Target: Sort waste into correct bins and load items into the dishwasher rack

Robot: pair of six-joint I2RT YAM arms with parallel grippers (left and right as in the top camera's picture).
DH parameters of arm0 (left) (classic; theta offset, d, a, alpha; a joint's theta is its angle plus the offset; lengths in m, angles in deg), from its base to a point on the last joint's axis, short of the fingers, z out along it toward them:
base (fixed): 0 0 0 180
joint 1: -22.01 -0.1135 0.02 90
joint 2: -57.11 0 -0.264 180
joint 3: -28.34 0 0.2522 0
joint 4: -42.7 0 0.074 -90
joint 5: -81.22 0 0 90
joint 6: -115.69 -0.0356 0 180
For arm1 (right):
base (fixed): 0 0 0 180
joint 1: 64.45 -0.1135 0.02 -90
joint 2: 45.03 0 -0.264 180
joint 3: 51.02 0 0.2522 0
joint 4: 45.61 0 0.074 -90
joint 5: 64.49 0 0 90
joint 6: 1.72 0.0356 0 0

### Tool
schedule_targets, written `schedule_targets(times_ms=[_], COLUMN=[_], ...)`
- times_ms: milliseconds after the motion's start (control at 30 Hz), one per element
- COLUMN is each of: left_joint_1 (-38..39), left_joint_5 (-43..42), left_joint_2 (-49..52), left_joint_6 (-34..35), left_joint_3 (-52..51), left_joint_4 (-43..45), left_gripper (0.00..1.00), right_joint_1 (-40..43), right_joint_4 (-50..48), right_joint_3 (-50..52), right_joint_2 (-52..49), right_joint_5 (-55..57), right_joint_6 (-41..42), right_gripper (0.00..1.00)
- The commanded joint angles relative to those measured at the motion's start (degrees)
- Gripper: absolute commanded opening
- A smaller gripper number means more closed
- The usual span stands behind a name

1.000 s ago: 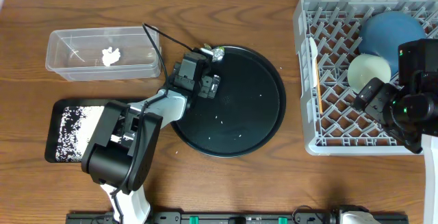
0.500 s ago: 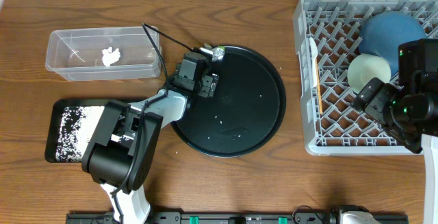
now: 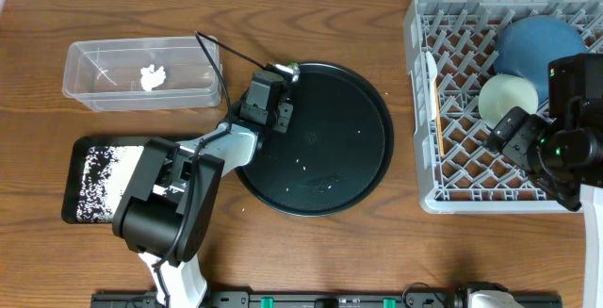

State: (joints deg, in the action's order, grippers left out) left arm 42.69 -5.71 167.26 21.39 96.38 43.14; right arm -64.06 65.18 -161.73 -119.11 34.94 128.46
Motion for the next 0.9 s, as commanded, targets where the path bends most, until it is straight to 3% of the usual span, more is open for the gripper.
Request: schedule_targets(times_ms=[0,100,533,600,667,700,800,867], left_joint_1=[-0.09,-0.09,-0.09,-0.09,-0.09,-0.09,-0.09,-0.09], left_joint_5=[-0.11,-0.09,-0.11,-0.11,-0.81,-1.31,-3.45,-4.02], left_joint_2=[-0.98,-3.13,-19.82,-20.61,-19.85,-19.17,-15.52,-12.35], left_joint_6=[-0.33,0.33,0.52,0.52,0.50,0.52,0.48,0.50], left_joint_3=[0.50,0.50,0.50,0.50,0.48,0.48,0.48,0.48], left_joint_4=[0.07,-0.26,-4.59,-5.16,-6.45,-6.97,-6.86,-5.22], left_gripper=[0.11,0.06,0.06,0.17,0.56,0.68,0.86,0.88], right_joint_1=[0.39,0.39,0.39,0.39,0.39,0.39,0.39,0.39], right_joint_4=[0.09,0.09,0.07,0.07,0.07,0.07,0.07,0.07], right_joint_3=[0.02,0.02,0.02,0.02,0.02,0.02,0.02,0.04], right_joint_2=[0.15,0.15,0.15,0.15,0.15,0.15,0.15,0.15], right_joint_5=[0.17,0.17,0.17,0.17,0.17,0.17,0.17,0.17], right_joint_6=[0.92,0.92,0.92,0.92,0.92,0.92,0.92,0.92], right_gripper=[0.99,0.99,0.99,0.99,0.99,0.99,0.99,0.99])
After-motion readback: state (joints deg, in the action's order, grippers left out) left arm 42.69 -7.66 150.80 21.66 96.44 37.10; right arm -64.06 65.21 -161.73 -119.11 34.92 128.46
